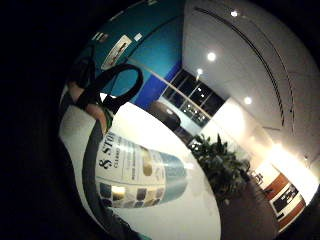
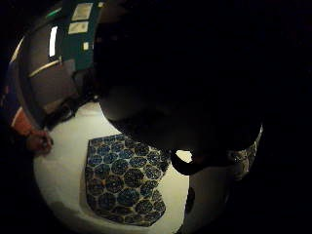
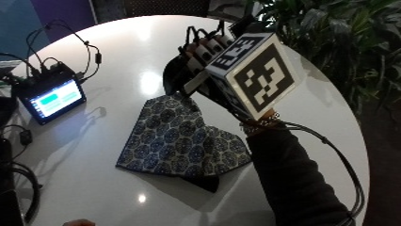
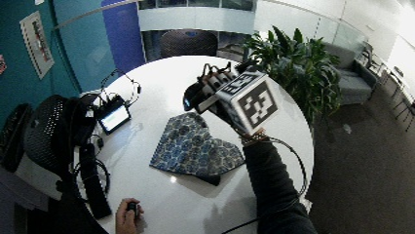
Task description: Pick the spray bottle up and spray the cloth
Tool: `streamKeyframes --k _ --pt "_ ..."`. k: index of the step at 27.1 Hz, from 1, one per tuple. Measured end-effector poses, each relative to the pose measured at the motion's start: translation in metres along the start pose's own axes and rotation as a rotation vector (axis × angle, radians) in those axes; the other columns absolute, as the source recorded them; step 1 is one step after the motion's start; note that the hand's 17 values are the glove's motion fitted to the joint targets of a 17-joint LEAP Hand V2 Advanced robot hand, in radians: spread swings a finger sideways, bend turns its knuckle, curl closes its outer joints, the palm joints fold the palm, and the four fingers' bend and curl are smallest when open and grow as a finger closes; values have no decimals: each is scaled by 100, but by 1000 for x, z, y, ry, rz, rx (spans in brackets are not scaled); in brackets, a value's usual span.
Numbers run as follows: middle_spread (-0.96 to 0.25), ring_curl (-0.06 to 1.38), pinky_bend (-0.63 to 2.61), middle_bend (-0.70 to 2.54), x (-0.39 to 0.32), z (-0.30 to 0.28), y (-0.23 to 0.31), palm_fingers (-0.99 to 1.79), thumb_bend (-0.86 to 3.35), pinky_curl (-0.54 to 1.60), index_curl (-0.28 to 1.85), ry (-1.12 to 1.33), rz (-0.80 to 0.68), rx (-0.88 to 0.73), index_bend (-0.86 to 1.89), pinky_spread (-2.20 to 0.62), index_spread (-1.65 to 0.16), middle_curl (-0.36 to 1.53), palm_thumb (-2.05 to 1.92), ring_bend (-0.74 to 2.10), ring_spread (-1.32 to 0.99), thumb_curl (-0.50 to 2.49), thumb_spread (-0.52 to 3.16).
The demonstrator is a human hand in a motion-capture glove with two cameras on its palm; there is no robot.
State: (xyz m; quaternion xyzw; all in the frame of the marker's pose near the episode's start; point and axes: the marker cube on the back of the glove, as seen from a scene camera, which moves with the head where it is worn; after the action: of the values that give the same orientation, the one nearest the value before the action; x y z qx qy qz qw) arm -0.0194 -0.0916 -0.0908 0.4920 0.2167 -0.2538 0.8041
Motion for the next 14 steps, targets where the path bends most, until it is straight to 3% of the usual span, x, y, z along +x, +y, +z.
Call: streamKeyframes --k 14 --pt "-19 41 41 36 -72 32 22 127 -2 37 48 28 -315 -45 18 -22 -29 45 83 50 -18 47 112"
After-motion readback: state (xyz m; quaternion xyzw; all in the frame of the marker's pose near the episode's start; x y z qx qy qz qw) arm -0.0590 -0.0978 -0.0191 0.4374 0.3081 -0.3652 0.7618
